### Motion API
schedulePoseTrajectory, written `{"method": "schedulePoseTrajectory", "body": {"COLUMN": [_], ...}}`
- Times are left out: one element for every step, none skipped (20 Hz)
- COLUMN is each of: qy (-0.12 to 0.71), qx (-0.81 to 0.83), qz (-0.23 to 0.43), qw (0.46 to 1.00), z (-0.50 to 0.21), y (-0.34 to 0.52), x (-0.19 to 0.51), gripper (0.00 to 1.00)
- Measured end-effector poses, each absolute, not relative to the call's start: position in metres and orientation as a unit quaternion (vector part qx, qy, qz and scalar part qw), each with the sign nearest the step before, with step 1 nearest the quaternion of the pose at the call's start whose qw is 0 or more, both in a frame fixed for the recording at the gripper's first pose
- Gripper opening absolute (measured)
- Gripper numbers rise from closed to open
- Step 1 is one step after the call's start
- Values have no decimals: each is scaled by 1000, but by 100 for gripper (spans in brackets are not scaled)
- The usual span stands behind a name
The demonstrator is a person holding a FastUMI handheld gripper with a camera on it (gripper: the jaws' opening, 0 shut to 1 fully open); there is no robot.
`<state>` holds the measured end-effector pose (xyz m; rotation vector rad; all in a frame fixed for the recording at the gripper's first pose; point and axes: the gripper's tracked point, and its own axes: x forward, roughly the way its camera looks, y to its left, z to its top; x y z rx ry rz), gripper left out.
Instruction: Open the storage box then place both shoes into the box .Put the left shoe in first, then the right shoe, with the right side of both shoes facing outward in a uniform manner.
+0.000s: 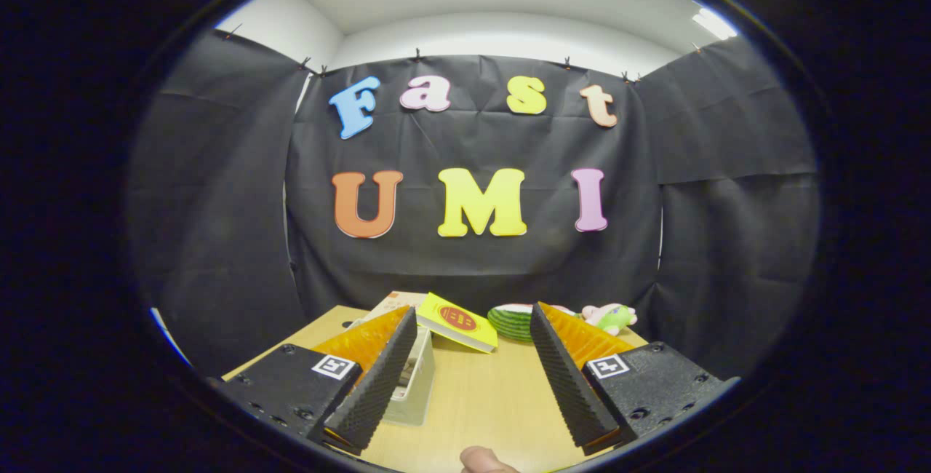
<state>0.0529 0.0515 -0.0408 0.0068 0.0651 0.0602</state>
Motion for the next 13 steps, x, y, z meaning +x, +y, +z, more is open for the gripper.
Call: {"method": "schedulePoseTrajectory", "body": {"qy": [35,37,37,36,36,37,37,37,39,40,40,41,42], "qx": [10,15,17,16,12,9,5,1,-1,-3,-2,0,3], "qz": [32,32,29,26,22,20,19,17,18,19,21,24,27], "qw": [999,999,999,999,999,999,999,999,999,999,999,999,999], "z": [-43,-47,-47,-48,-48,-52,-54,-55,-57,-59,-60,-62,-63], "y": [50,46,42,39,35,34,34,33,33,35,35,37,38], "x": [52,53,53,54,54,55,54,54,52,52,51,51,50], "gripper": [100,100,100,100,100,100,100,100,100,100,100,100,100]}}
